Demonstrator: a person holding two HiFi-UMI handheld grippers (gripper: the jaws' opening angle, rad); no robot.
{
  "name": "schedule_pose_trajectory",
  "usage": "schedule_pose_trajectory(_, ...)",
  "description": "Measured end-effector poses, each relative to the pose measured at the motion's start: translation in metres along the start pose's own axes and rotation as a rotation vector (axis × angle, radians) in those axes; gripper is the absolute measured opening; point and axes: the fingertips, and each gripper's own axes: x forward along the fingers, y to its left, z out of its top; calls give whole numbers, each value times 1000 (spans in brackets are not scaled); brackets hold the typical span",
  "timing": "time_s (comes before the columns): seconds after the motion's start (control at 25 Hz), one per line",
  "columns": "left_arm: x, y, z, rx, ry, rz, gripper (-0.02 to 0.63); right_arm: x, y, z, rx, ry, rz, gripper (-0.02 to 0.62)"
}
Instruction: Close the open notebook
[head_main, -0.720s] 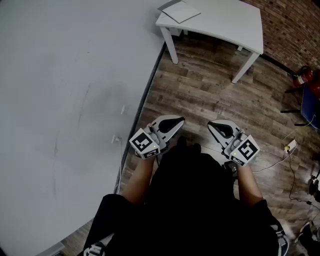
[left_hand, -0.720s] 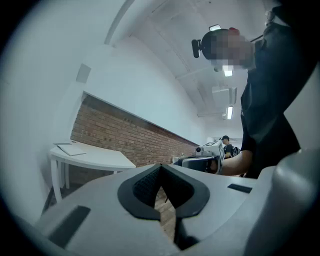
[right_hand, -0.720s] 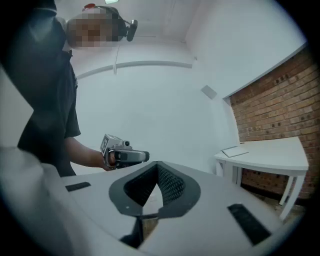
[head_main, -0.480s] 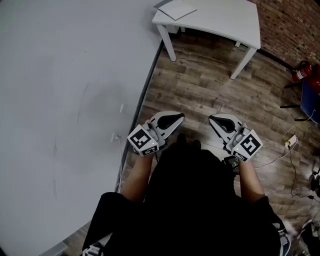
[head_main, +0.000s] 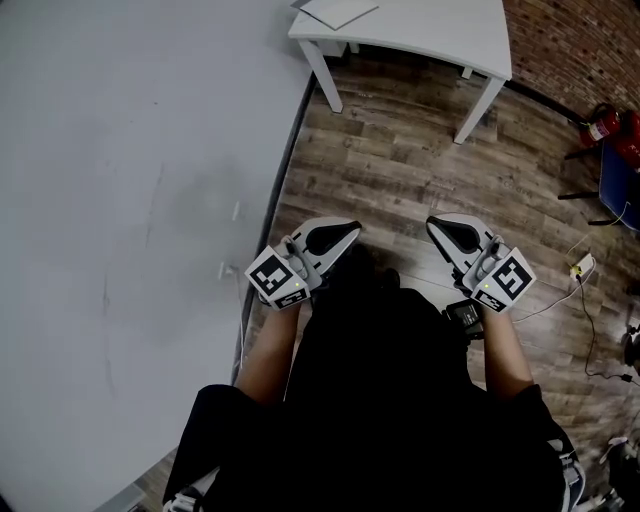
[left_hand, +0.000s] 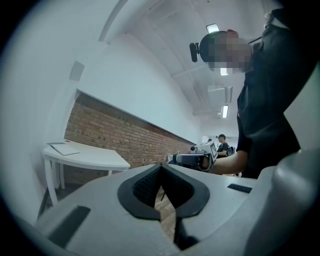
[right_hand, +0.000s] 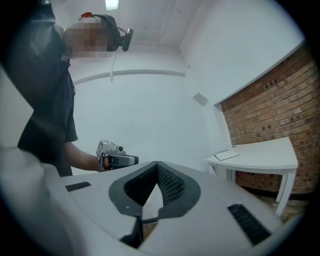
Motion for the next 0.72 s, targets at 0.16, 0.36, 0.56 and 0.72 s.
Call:
schedule_pose_trajectory(0.16,0,17,-11,-40,7,7,17,8,-8,-14,13,36,-11,6)
schedule_pose_trajectory(0.36,15,56,-15,-69,-6,5,17,31,-35,-30,16,102,-30,6)
schedule_pose_trajectory(0.56,33,109,-12,-97,-35,10,17,66,-74,-32,16,147,-12,6)
schedule_pose_trajectory(0.72,43,165,-13,-138,-52,29,17,107,-114,-25,29,177,-4,6)
